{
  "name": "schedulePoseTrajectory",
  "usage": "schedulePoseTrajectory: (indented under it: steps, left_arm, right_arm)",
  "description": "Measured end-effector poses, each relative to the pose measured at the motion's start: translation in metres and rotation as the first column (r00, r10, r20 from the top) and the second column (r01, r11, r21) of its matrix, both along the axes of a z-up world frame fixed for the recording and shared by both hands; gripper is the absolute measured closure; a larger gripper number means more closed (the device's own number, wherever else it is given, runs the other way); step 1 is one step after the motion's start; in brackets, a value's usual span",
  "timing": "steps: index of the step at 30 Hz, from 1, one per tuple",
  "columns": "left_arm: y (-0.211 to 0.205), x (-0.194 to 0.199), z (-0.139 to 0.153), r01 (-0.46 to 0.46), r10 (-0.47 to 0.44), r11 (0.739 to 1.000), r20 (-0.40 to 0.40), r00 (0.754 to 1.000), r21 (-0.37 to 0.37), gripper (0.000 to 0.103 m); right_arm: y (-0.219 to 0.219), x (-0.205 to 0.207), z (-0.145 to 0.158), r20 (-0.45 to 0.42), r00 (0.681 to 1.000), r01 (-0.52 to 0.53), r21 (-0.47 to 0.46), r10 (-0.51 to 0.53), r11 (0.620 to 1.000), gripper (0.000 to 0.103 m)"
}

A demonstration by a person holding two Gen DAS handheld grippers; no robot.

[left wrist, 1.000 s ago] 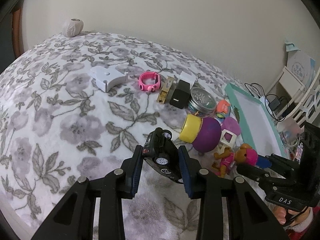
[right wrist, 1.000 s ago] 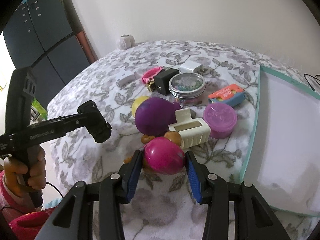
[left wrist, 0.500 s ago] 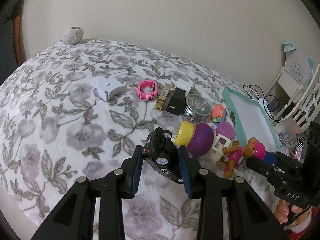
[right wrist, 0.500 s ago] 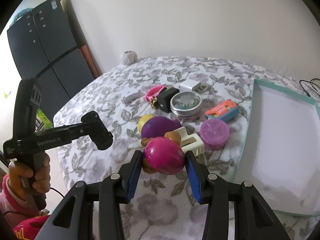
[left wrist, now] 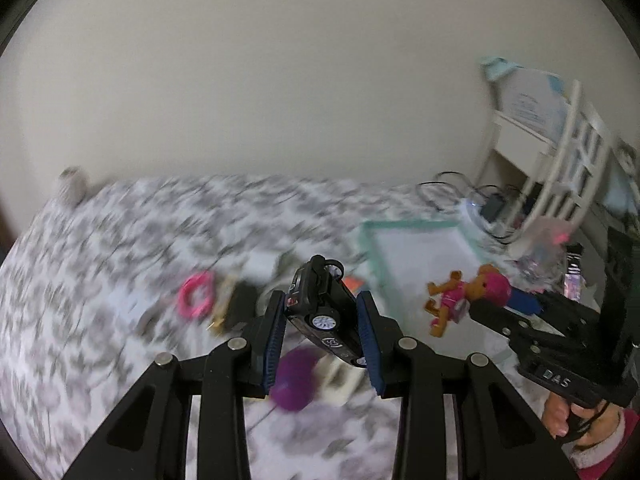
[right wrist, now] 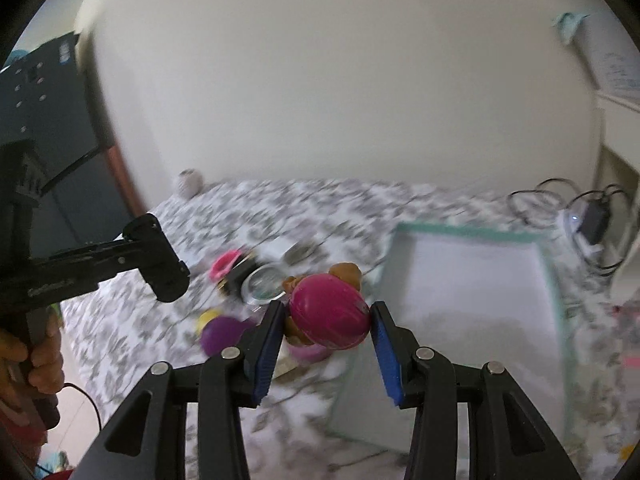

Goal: Organize rigid objects
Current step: 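Lift the black car with the left gripper while the right gripper lifts the pink doll toward the tray, then lower the car into the tray and open the left gripper while the right gripper releases the doll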

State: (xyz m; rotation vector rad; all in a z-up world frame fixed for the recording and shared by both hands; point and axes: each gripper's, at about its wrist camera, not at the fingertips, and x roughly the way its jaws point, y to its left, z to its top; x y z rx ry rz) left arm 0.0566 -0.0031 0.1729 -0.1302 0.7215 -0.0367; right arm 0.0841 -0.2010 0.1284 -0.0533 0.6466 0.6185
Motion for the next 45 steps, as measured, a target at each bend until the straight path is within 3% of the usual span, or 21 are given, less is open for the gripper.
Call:
schedulePoseTrajectory:
  steps: [7,12,28,39,45]
  left_arm:
    - [-0.059,0.045,0.004,0.14,-0.138,0.987,-0.02,0.99,0.083,0.066]
    - [-0.085,0.072,-0.004,0.172,-0.17,0.984,-0.04,0.985,0.047,0.066]
    - [-0.132,0.15,-0.075,0.158,-0.149,0.987,-0.17,0.974,0.04,0.066]
    - [-0.142,0.19,-0.112,0.133,-0.14,0.99,-0.239,0.961,-0.044,0.066]
    - [-0.136,0.193,-0.127,0.107,-0.116,0.993,-0.273,0.955,-0.047,0.066]
  right_arm:
    - [-0.041,0.027,0.022,0.055,0.991,0.121,-0.054,-0.118,0.991,0.056]
    - [-0.069,0.05,0.02,0.045,0.981,0.191,-0.075,-0.188,0.979,0.056]
    - [-0.091,0.134,-0.045,-0.099,0.949,0.279,-0.184,-0.3,0.943,0.056]
    - [-0.089,0.18,-0.058,-0.134,0.927,0.327,-0.163,-0.349,0.931,0.056]
    - [-0.091,0.186,-0.07,-0.181,0.916,0.327,-0.178,-0.357,0.928,0.056]
